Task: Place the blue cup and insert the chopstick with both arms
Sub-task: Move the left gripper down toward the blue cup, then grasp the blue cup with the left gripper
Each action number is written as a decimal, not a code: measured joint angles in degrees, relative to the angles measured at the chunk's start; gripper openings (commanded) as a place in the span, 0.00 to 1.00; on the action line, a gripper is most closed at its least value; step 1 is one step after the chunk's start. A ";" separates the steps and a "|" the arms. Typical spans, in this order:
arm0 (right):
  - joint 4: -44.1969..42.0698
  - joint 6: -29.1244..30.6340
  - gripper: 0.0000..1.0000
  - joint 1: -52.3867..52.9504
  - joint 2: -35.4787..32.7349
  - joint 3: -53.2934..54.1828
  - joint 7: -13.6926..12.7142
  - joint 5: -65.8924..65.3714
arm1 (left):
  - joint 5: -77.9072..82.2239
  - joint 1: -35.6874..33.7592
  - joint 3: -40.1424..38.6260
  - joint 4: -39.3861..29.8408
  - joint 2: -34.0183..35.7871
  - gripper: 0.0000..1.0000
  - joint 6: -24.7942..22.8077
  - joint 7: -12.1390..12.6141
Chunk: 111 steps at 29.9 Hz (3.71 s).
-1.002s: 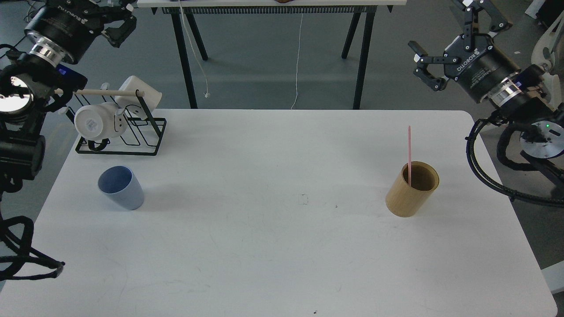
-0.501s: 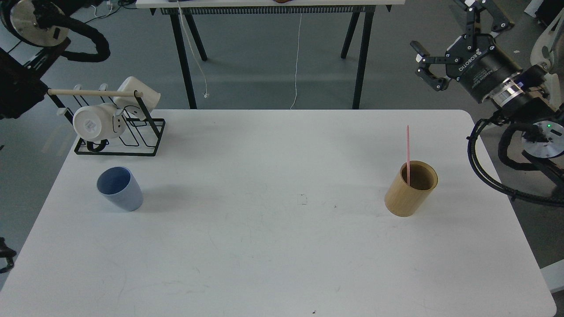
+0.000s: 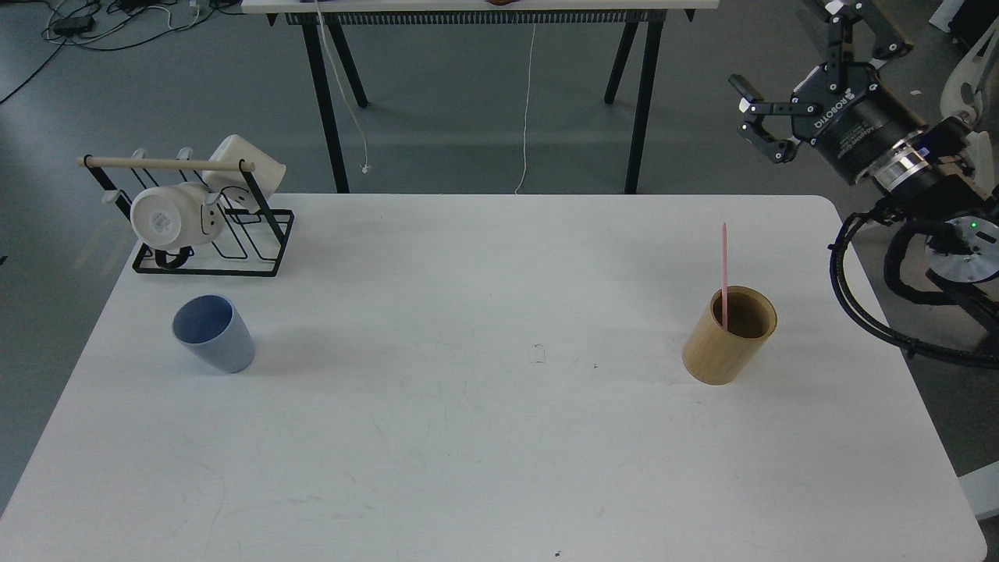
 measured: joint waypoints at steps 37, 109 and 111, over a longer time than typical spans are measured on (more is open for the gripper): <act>-2.78 0.00 0.99 -0.08 0.54 -0.79 -0.01 -0.22 | 70.44 28.44 11.22 11.00 -2.66 1.00 9.12 -1.90; -2.77 0.00 0.99 -2.56 0.09 -0.81 -0.01 -0.22 | 71.33 36.93 11.62 23.36 -11.48 0.16 13.01 -1.91; -2.78 0.00 0.99 -2.61 0.12 -0.81 -0.01 -0.22 | 71.34 37.03 11.64 23.29 -11.48 0.10 12.86 -1.91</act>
